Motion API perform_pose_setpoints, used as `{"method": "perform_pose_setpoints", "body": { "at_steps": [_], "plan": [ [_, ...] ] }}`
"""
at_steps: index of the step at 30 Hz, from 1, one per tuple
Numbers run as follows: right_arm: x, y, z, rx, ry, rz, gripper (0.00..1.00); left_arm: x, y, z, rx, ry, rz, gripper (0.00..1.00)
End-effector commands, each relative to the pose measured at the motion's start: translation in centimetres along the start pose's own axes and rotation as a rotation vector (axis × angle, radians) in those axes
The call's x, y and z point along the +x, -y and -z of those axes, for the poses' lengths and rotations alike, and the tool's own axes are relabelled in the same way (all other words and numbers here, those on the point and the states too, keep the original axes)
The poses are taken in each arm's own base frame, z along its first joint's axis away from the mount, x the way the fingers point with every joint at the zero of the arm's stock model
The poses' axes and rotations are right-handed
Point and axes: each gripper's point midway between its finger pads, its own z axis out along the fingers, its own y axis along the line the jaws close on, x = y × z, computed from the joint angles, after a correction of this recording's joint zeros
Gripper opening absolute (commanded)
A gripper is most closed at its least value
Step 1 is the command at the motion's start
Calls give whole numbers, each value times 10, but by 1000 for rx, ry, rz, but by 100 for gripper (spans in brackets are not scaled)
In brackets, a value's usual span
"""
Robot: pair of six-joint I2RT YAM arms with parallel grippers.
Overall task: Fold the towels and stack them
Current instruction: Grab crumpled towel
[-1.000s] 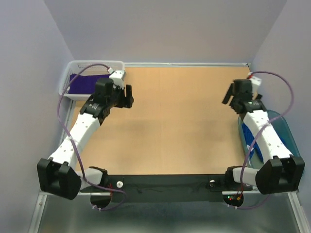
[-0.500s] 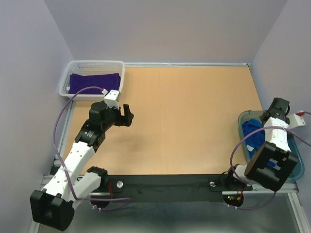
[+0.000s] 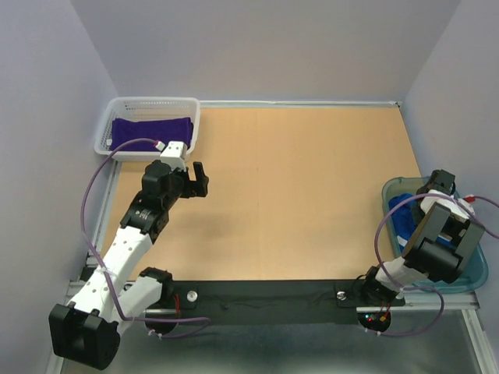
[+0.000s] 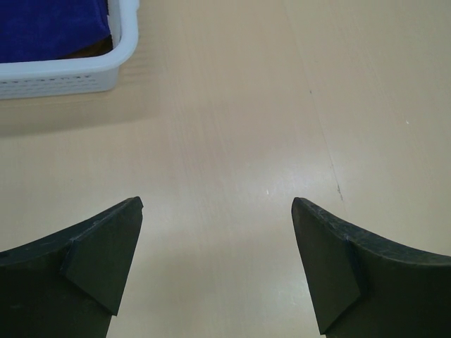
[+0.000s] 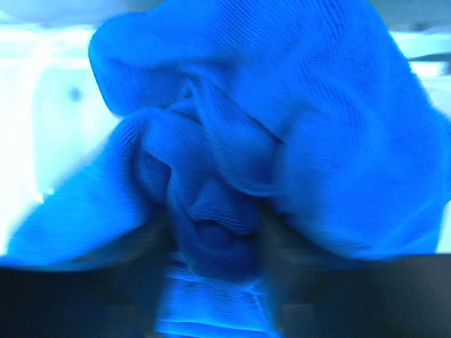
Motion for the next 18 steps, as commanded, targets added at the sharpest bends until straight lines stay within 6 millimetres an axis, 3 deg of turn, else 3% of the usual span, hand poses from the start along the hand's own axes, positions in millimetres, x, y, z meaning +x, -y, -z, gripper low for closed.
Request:
{"method": "perform_pose_setpoints", "body": {
  "at_steps": [1, 2, 3, 4, 7, 10, 11, 12, 13, 16, 17, 18],
  "plan": [
    [6, -10, -1, -64, -34, -18, 41, -19, -7, 1, -37, 78, 10, 99],
    [3, -13, 2, -83, -29, 4, 30, -19, -7, 1, -37, 78, 10, 99],
    [-7, -21, 12, -127, -10, 1, 9, -18, -8, 1, -40, 77, 11, 99],
    [-14, -25, 19, -153, 5, 0, 1, -18, -8, 0, -41, 76, 9, 99],
    [-41, -39, 46, -243, 78, -7, 0, -19, -7, 0, -39, 77, 14, 99],
    [-73, -56, 92, -391, 161, -44, 1, -18, -5, 0, -27, 78, 18, 98],
    [-92, -69, 121, -471, 212, -55, 1, -19, -5, 0, -24, 80, 20, 98],
    [-93, -83, 140, -536, 229, -26, 0, -18, -4, -1, -20, 75, 18, 98],
    [-110, -97, 172, -611, 294, -4, 1, -17, -4, -2, -19, 71, 20, 98],
    [-106, -142, 237, -798, 344, 115, 1, -15, -2, -4, -11, 60, 17, 98],
    [-117, -157, 272, -881, 386, 155, 0, -13, -2, -5, -7, 55, 18, 98],
    [-104, -179, 289, -946, 361, 215, 0, -13, -2, -5, -9, 54, 18, 98]
  ]
}}
